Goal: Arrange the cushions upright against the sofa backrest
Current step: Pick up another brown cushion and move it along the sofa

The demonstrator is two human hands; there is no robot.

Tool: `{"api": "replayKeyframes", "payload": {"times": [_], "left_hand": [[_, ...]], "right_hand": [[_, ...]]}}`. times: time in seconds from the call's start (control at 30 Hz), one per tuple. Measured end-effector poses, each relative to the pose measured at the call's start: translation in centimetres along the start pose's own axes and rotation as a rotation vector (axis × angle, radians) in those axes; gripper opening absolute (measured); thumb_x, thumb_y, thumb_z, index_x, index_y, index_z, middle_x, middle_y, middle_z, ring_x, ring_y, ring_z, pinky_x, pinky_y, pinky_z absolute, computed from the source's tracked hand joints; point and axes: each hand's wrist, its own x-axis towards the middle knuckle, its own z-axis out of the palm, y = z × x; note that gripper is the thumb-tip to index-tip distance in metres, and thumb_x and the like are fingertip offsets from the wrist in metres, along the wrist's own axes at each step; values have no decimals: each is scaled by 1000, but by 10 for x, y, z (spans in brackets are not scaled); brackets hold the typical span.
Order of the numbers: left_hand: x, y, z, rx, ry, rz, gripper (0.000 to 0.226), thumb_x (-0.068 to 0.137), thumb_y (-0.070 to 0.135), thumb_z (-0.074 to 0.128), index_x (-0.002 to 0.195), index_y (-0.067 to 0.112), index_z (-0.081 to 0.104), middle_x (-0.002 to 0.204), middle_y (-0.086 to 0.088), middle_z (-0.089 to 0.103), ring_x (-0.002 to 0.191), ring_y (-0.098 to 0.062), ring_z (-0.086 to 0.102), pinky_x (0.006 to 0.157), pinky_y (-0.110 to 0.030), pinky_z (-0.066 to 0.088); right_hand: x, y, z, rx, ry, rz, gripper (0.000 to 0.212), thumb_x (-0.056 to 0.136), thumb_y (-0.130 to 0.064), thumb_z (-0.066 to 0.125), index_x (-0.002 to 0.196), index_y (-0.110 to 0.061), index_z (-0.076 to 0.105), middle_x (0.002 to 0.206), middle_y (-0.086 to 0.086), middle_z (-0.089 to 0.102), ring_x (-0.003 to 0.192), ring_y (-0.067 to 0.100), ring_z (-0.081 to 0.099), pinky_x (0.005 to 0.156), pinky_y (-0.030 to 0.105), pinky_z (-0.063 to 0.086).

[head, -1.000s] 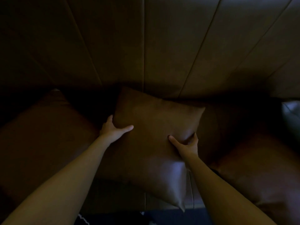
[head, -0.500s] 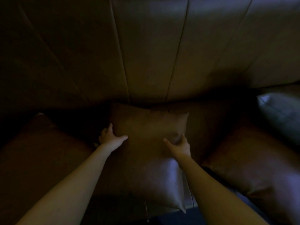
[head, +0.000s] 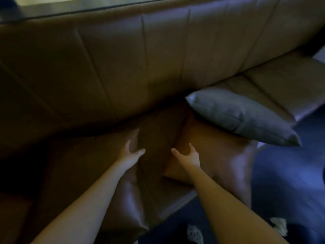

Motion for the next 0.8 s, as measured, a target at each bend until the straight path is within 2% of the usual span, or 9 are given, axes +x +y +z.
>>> {"api": "replayKeyframes", "payload": {"times": [0.2, 0.33, 0.43, 0.5, 0.6, 0.7, 0.73, 0.8], "left_hand": [[-17, 51, 123, 97, -161, 86, 87, 83, 52, 65, 153, 31, 18, 162, -5, 15, 147, -33, 18, 114, -53, 27], [-17, 72, 184, 91, -177, 59, 88, 80, 53, 67, 152, 28, 23, 160, -8, 17, 145, -35, 24, 111, -53, 31], [-7, 80, 211, 66, -144, 38, 92, 79, 48, 71, 153, 27, 20, 161, -8, 14, 145, -35, 23, 110, -53, 30], [2, 84, 222, 97, -122, 24, 97, 76, 47, 74, 153, 27, 19, 161, -9, 13, 146, -36, 21, 112, -54, 30], [20, 87, 232, 170, -106, -4, 109, 68, 51, 79, 154, 28, 15, 162, -10, 11, 147, -37, 16, 113, -57, 28], [40, 92, 237, 249, -61, -20, 123, 61, 52, 83, 155, 30, 7, 163, -11, 6, 148, -38, 9, 114, -59, 23], [47, 92, 237, 274, -52, -34, 128, 57, 52, 85, 155, 30, 5, 163, -11, 6, 148, -39, 8, 114, -60, 22], [62, 91, 234, 264, -65, -76, 140, 47, 53, 88, 155, 31, 1, 163, -10, 7, 148, -39, 8, 114, -61, 20]], "right_hand": [[28, 44, -111, 12, 87, 85, 95, 80, -43, 73, 154, -27, 16, 157, 10, 27, 138, 34, 40, 109, 52, 41], [49, 66, -167, -61, 154, 125, 87, 82, -45, 69, 153, -24, 23, 148, 12, 38, 132, 33, 45, 107, 49, 41], [65, 83, -193, -39, 165, 138, 82, 81, -43, 70, 150, -26, 29, 146, 11, 38, 127, 34, 49, 103, 53, 46], [76, 94, -204, -47, 192, 159, 86, 75, -49, 72, 148, -25, 32, 145, 12, 40, 126, 35, 50, 102, 54, 46], [94, 108, -215, -58, 214, 191, 99, 58, -64, 73, 140, -19, 41, 136, 12, 53, 120, 33, 55, 102, 50, 46], [108, 120, -220, 59, 211, 223, 121, 41, -68, 82, 142, -21, 35, 135, 12, 53, 120, 34, 56, 102, 52, 46], [109, 123, -220, 93, 205, 251, 127, 40, -66, 85, 145, -23, 29, 138, 14, 51, 121, 35, 54, 102, 54, 45], [114, 130, -220, 166, 186, 325, 126, 51, -53, 88, 151, -29, 16, 145, 17, 41, 128, 40, 46, 105, 59, 40]]}}
